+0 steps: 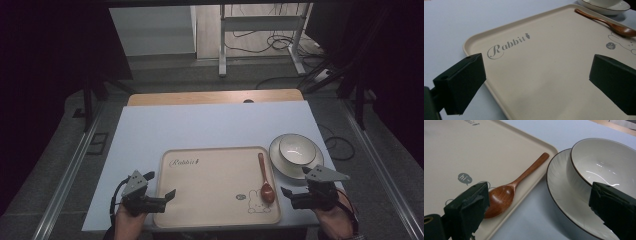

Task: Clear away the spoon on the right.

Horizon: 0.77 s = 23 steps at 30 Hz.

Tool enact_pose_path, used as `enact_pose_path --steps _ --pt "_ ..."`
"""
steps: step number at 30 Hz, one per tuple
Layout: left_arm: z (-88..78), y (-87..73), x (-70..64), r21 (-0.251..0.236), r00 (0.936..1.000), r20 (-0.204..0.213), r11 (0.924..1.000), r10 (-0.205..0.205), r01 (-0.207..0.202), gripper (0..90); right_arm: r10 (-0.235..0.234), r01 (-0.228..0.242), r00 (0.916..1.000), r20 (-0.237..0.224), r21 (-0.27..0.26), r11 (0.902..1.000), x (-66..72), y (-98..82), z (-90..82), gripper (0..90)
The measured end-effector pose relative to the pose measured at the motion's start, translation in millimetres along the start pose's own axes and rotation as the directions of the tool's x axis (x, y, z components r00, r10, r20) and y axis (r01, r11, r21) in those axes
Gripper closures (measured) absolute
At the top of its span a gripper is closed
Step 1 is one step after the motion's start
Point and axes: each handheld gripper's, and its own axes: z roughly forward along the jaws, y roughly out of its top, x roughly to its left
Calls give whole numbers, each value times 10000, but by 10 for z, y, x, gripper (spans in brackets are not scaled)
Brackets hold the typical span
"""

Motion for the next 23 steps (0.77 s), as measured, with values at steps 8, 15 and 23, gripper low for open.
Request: enact_pose_path --steps 8,15,23 --pt "0 0 1 6 10000 -4 10000 0 0 3 139 -139 9998 105 17 9999 -27 -81 -59 29" --pt "-1 -1 1 12 10000 2 10000 3 -3 3 250 -252 9994 232 93 9996 -68 -209 -100 26" --pt "5 1 -2 35 10000 -5 10000 8 -8 3 516 -515 9987 -15 364 9980 -114 -313 -63 25"
